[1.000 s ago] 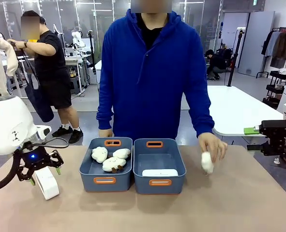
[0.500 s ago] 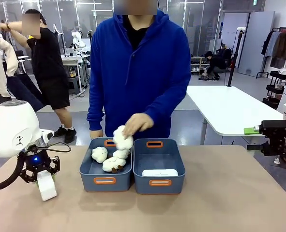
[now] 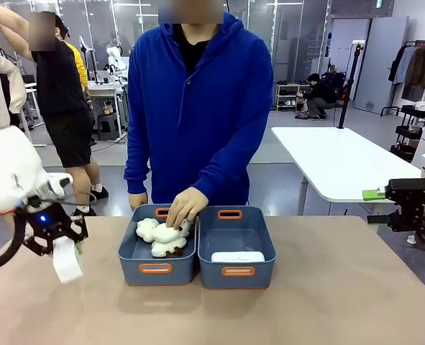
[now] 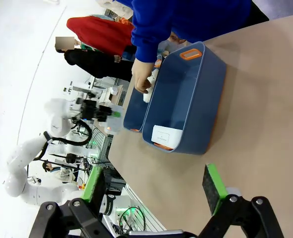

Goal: Sort the digital clocks into the basket.
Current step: Pick up the Digital clock from the table and place it into the empty Plastic storage basket.

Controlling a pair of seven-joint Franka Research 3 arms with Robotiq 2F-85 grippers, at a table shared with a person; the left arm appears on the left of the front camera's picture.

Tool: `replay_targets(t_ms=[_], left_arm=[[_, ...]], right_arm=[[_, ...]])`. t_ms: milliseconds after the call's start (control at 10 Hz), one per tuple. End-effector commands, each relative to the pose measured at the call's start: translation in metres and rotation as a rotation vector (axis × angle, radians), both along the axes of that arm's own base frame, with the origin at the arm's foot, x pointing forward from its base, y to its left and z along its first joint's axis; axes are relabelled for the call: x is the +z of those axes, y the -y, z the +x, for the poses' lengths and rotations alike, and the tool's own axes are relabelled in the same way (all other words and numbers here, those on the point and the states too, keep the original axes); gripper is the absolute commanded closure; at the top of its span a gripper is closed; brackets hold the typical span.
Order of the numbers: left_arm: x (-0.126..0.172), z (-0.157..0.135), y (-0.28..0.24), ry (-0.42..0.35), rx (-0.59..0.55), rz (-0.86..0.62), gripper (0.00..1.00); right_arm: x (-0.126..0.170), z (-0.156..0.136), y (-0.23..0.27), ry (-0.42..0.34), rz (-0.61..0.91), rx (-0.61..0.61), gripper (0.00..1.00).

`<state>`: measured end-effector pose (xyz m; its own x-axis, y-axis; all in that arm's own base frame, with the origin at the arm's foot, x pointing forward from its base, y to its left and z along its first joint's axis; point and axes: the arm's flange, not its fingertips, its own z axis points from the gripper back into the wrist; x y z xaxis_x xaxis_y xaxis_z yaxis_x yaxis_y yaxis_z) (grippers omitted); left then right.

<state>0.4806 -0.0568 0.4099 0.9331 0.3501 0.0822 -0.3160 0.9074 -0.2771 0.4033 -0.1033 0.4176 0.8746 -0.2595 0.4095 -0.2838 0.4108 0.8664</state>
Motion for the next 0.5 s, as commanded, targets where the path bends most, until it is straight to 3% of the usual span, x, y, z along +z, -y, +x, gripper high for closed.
replay_targets(t_ms=[0,400], left_arm=[[0.06,-0.024,-0.028,0.075,-0.387,-0.263,1.0],[0.081,-0.04,-0.007,0.353,-0.691,-0.439,1.0]], right_arm=[[0.0,0.001,0.003,0.01,-0.006,0.015,0.0],[0.0,0.001,0.003,0.01,-0.006,0.015,0.0]])
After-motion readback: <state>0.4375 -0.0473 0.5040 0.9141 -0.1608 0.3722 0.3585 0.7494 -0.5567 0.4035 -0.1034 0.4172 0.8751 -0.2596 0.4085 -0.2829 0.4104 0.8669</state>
